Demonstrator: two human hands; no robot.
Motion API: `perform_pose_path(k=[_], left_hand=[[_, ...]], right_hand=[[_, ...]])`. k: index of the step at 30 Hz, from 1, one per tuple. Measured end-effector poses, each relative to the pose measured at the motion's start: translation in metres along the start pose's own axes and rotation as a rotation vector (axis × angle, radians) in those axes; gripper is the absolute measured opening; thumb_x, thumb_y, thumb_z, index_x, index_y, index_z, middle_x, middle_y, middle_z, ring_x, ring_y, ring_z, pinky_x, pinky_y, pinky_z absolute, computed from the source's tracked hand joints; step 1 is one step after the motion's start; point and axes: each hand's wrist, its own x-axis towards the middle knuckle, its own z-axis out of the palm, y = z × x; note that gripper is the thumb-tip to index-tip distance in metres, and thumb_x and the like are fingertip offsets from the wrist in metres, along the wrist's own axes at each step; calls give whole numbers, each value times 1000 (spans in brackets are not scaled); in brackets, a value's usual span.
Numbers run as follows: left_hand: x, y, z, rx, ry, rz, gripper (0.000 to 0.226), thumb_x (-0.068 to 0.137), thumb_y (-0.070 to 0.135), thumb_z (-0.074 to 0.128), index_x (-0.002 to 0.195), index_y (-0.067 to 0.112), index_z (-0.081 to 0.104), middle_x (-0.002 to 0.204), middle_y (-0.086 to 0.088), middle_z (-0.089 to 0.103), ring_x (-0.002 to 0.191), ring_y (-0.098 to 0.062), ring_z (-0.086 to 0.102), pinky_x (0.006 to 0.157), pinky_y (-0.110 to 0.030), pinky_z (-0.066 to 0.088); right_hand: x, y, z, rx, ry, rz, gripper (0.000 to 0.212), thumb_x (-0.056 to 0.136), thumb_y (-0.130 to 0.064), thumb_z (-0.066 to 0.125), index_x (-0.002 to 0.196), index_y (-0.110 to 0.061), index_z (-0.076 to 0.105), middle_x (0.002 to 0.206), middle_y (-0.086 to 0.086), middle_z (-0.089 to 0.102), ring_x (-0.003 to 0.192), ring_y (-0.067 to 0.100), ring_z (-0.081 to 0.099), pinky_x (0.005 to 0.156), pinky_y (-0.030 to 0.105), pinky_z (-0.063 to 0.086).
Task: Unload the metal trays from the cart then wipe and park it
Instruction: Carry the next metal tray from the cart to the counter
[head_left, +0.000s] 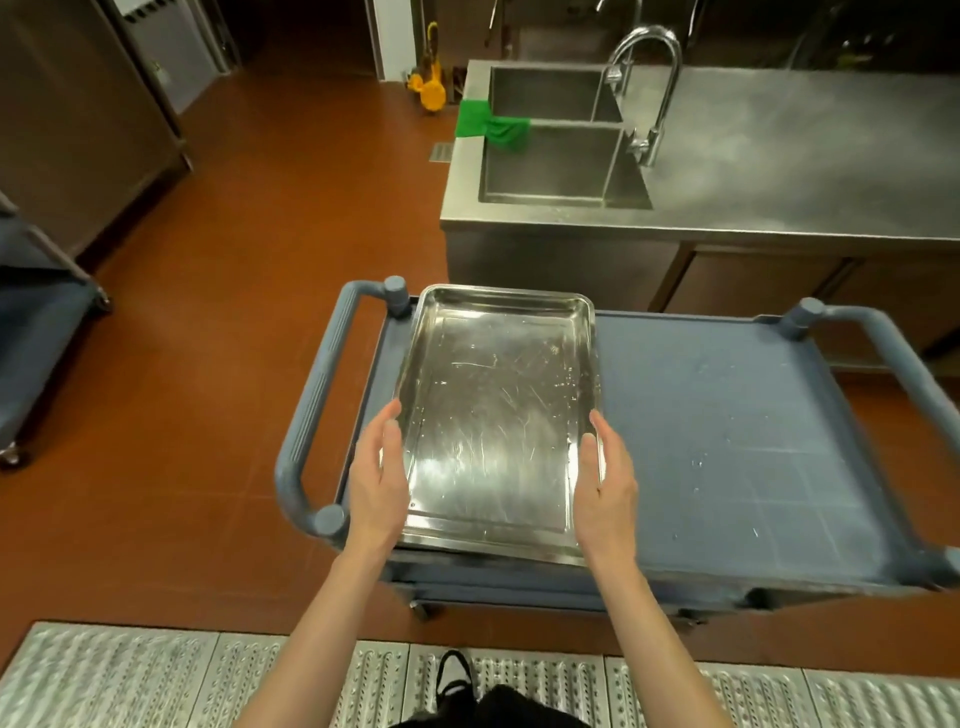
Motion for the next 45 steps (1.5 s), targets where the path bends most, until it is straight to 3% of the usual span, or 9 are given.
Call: perform_pose_path(k=[5,10,13,20,26,31,38,40,45], left_hand=[[14,-31,-1,102,-36,-76,46,115,38,38,157,21,48,156,12,52,133,22,41,104,3,29],[20,-45,-3,145,-123,-160,54,108,21,59,159,24,42,154,17,44,140,3,40,121,-28,31],[25,-50,-6,216,-96,-140,58,103,9,64,156,22,44,146,17,43,136,-2,40,117,-28,32],[52,-62,-13,439,-62,-210,51,97,-5,64,144,12,59,138,-9,56,126,-27,55,106,-41,49],[64,-64,-13,544,-63,-292,36,91,-3,71,122,12,63,119,-7,59,107,-25,57,87,-39,50],[67,-64,-12,647,-91,-300,34,85,-8,71,98,17,52,103,-6,60,95,-25,55,76,-36,42],[69,-65,-8,632,-124,-349,37,94,-5,62,129,4,55,111,-9,63,87,-22,57,62,-28,38],[64,-65,-5,599,-98,-339,33,98,0,62,128,9,51,113,-7,63,86,-20,61,65,-29,41],[56,-60,-7,525,-27,-320,29,96,9,67,114,22,48,87,8,59,70,-12,62,54,-29,39]], right_hand=[[9,31,15,-168,77,33,45,111,-32,52,155,-20,51,154,-3,54,139,7,42,114,25,29],[6,49,20,-349,91,156,44,104,-10,64,147,-6,56,141,14,57,129,29,49,104,34,40],[10,50,20,-398,101,194,44,101,-5,68,144,-6,58,136,13,57,124,28,50,100,38,45],[16,55,14,-469,94,303,31,100,-8,70,129,-4,59,127,15,58,111,27,53,88,35,44],[24,55,11,-537,65,340,23,101,-10,69,120,-2,58,119,16,60,97,22,45,82,31,37],[29,55,10,-548,-6,386,24,104,-11,64,121,2,53,124,22,58,112,35,54,88,39,43],[26,57,11,-569,-24,433,29,109,-24,57,121,2,52,126,22,58,117,37,53,85,36,37],[24,60,13,-570,7,409,27,111,-27,52,118,0,54,120,19,60,108,32,53,82,36,38],[15,60,17,-486,139,371,28,112,-35,47,96,-11,47,81,7,60,67,21,53,56,37,38]])
